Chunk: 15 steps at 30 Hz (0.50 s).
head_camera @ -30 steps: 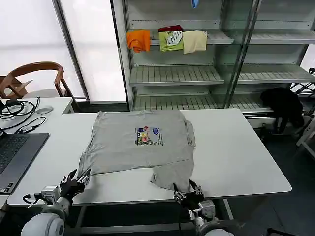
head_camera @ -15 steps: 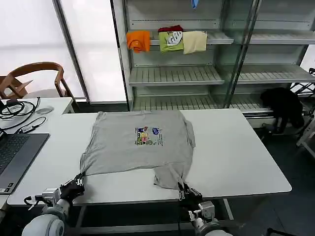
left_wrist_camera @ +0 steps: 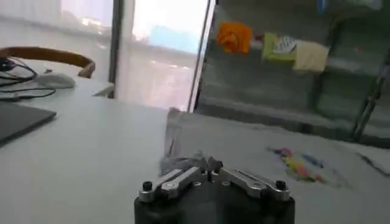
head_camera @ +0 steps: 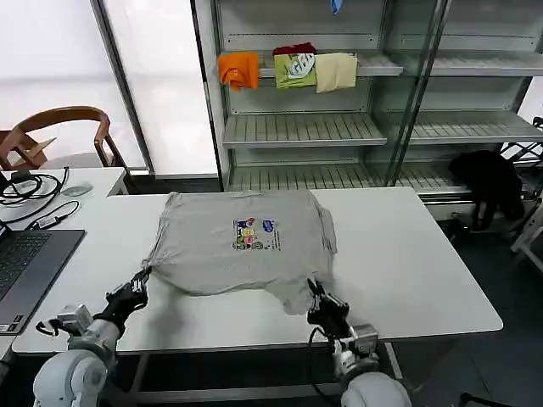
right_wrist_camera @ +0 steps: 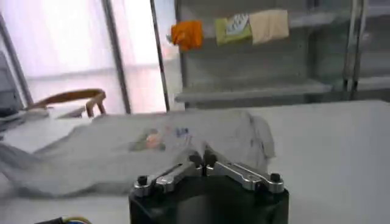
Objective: Fold and organize the clothes.
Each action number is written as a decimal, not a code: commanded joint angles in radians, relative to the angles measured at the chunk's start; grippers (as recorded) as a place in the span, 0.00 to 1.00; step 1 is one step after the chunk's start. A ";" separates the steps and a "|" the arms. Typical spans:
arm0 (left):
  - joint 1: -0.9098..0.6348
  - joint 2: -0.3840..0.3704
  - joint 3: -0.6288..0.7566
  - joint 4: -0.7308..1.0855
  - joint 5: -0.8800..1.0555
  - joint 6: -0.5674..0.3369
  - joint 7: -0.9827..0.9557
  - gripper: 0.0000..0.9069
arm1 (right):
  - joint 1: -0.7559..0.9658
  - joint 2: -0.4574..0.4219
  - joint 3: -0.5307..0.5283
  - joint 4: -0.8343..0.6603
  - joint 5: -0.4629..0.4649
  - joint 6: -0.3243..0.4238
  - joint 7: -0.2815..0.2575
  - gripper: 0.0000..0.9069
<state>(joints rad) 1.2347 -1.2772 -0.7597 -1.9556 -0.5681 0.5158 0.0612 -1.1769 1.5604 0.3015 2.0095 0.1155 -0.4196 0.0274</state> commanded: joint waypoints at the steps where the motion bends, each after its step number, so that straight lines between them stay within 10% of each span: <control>1: -0.320 0.006 0.061 0.229 -0.041 -0.003 -0.049 0.01 | 0.398 0.073 0.006 -0.323 0.015 0.035 0.016 0.00; 15: -0.412 0.002 0.093 0.463 0.124 -0.055 -0.039 0.01 | 0.632 0.098 0.034 -0.735 -0.052 0.088 -0.006 0.00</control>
<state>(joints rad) 0.9378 -1.2783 -0.6888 -1.6773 -0.5278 0.4813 0.0230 -0.7426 1.6091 0.3285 1.5390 0.0813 -0.3535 0.0219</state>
